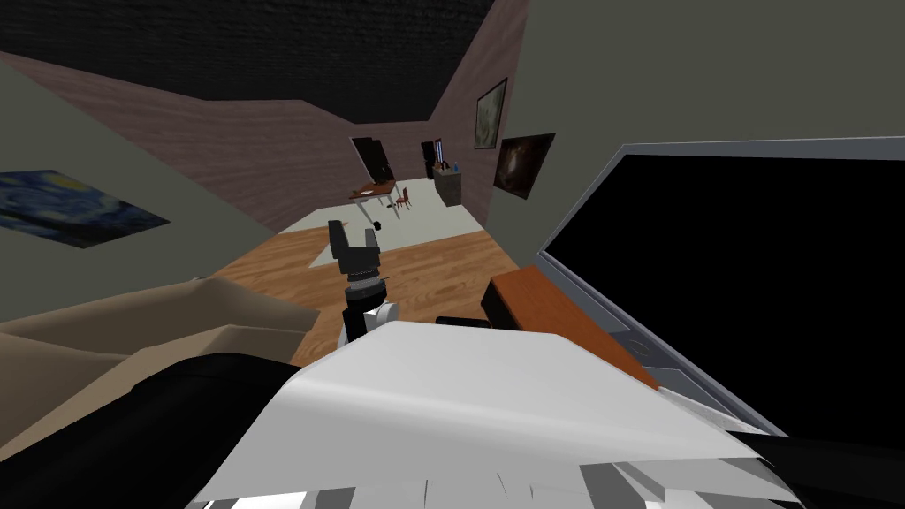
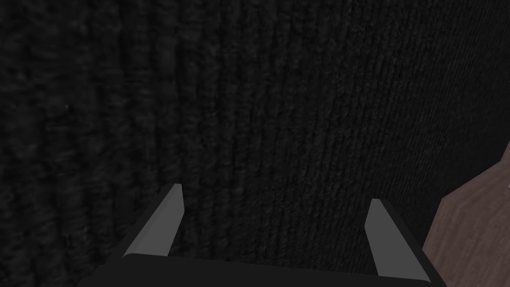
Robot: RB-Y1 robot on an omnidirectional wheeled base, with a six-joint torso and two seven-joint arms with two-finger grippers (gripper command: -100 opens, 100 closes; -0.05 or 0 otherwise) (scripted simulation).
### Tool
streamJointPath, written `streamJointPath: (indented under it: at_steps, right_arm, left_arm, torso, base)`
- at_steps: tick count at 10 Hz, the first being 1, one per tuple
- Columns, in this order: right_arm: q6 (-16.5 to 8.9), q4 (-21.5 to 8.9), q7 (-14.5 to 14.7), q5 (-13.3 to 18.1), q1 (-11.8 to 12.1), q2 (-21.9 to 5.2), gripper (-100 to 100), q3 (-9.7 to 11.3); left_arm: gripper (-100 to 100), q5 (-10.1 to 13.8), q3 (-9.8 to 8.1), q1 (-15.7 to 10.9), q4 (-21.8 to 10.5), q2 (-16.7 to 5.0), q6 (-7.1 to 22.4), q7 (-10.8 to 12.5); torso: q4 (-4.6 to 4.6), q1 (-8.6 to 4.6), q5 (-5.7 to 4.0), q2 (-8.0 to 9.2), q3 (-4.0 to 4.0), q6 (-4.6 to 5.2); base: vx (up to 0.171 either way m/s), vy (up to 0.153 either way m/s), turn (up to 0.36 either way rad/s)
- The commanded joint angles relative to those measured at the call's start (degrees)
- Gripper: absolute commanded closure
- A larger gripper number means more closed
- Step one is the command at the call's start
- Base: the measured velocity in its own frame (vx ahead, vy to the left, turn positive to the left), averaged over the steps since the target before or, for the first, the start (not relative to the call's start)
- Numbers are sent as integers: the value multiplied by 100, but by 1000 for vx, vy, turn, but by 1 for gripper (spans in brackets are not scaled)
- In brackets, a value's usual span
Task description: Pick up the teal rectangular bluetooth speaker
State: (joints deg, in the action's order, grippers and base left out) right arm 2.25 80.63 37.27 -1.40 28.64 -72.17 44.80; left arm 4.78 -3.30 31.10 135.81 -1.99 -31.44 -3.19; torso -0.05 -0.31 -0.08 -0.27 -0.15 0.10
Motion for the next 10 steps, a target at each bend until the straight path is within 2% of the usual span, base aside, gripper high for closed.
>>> streamJointPath:
  at_steps: [1, 5, 6, 7, 8, 10]
  right_arm:
    - [-109, -55, 51, 92, 23, -50, -100, 222]
    - [-151, -265, 82, 230, -15, -81, -100, 649]
    - [-170, -198, 80, 213, 20, -92, -100, 565]
    - [-165, -209, 84, 218, 23, -90, 0, 573]
    - [-184, -341, 83, 272, -10, 81, -100, 564]
    - [-208, -519, 81, 345, -53, 310, -100, 554]
  left_arm:
    - [0, 0, 0, 0, 0, 0, 0, 0]
    - [0, 0, 0, 0, 0, 0, 0, 0]
    - [0, 0, 0, 0, 0, 0, 0, 0]
    - [0, 0, 0, 0, 0, 1, 0, 0]
    - [0, 0, 1, 0, 0, 1, 0, 0]
    - [0, 0, 1, -1, 0, 1, 0, 0]
  torso:
    - [0, 0, 0, 0, 0, 0]
    - [0, 13, 2, 0, 0, 0]
    - [1, 17, 3, 3, 2, 1]
    - [2, 25, 4, 7, 4, 1]
    - [3, 31, 6, 10, 6, 1]
    - [4, 25, 4, 18, 10, 0]
  base:
    - [38, -82, 70]
    - [32, -54, 42]
    - [9, -16, 5]
    - [0, 0, 0]
    - [-4, -18, 58]
    - [-18, -22, 68]
